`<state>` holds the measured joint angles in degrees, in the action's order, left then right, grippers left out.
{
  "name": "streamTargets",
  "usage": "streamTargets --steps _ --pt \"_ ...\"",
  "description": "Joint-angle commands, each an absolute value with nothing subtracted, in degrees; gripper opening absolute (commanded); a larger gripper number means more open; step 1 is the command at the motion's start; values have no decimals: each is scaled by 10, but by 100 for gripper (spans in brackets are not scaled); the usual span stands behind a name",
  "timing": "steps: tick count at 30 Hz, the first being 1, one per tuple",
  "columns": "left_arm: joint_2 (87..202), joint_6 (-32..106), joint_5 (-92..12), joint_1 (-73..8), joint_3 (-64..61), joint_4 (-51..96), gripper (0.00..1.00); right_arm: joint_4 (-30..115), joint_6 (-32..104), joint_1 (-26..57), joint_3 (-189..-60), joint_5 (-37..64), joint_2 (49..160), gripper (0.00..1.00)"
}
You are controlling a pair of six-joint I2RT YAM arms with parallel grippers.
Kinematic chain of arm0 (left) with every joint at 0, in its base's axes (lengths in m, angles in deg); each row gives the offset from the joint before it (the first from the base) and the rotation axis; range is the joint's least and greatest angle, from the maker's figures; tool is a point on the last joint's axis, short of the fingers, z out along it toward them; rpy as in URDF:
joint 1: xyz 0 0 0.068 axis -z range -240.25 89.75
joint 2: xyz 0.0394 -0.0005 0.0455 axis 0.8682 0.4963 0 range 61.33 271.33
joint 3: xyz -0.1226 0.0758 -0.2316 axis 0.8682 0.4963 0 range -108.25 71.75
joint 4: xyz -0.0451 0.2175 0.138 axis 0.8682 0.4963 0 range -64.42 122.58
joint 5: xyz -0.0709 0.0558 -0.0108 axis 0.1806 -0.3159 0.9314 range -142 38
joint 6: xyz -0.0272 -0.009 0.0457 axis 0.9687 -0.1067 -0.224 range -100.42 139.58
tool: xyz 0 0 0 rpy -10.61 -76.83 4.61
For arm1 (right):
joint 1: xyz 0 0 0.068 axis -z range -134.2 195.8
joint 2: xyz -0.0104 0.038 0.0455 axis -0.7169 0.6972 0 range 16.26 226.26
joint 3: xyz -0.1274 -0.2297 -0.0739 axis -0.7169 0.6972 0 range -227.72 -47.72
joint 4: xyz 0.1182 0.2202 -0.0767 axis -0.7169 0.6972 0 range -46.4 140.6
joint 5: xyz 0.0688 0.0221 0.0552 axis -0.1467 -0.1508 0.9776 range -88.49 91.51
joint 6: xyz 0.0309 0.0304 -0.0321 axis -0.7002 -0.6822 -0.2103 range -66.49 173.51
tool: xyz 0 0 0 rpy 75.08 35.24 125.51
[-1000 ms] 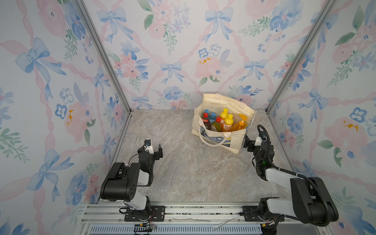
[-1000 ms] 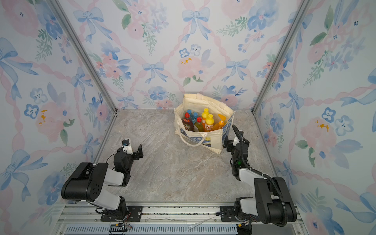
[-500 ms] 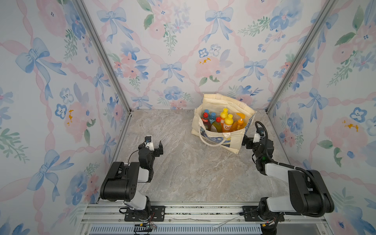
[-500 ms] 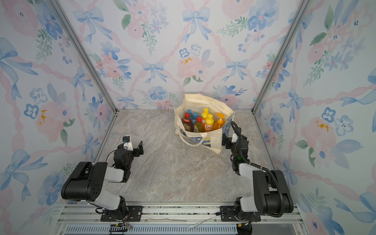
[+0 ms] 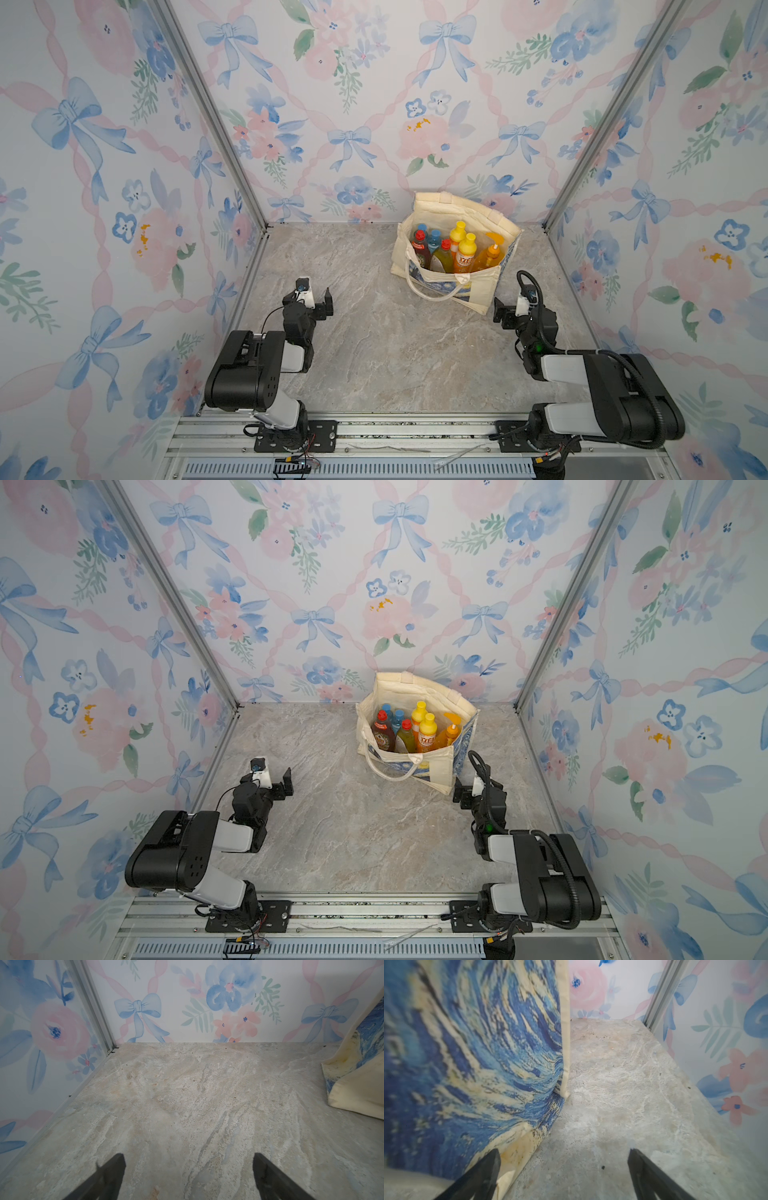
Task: Pack dish soap into the shopping bag
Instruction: Reset both arms
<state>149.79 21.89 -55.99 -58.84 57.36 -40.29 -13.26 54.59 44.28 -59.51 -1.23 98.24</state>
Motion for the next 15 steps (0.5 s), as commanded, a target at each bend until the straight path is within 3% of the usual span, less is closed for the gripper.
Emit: streamTargets --steps 1,2,10,15 --pt "1499 211 -558 -588 569 -394 98 -304 537 447 -590 1 1057 96" --pt "1499 211 -557 -588 569 -395 98 -335 532 448 -590 -3 1079 96" --pt "1501 213 -556 -590 569 -395 98 -142 517 456 -663 -14 1041 96" --pt "1499 211 -556 -589 569 -394 98 -129 517 456 -669 -15 1042 96"
